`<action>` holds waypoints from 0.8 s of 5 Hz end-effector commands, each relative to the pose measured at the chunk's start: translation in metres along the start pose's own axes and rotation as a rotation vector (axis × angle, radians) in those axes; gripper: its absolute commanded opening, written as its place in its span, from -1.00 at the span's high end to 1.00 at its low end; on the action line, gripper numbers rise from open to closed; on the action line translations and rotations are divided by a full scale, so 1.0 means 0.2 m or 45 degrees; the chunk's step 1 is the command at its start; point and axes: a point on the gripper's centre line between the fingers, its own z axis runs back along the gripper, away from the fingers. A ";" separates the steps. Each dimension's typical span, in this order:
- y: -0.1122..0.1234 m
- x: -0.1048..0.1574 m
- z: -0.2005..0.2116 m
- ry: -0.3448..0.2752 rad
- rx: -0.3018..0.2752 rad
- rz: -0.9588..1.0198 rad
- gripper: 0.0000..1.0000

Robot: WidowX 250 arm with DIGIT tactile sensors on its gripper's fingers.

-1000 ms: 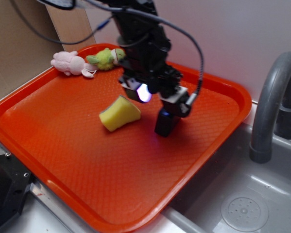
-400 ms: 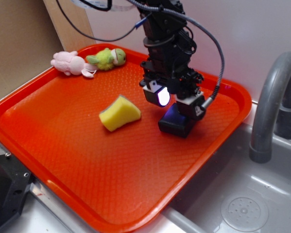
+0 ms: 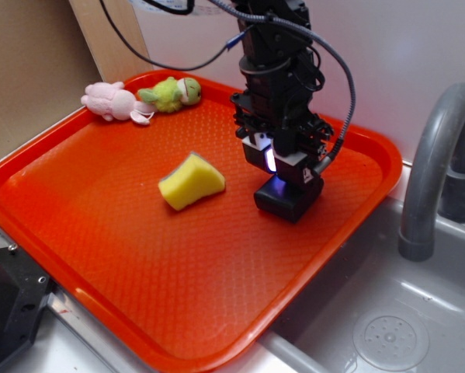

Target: Grab the black box.

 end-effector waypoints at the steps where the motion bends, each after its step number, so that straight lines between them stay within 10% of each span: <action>1: 0.03 -0.09 0.46 -0.296 0.015 -0.147 -1.00; 4: 0.07 -0.11 0.51 -0.372 -0.074 -0.169 -1.00</action>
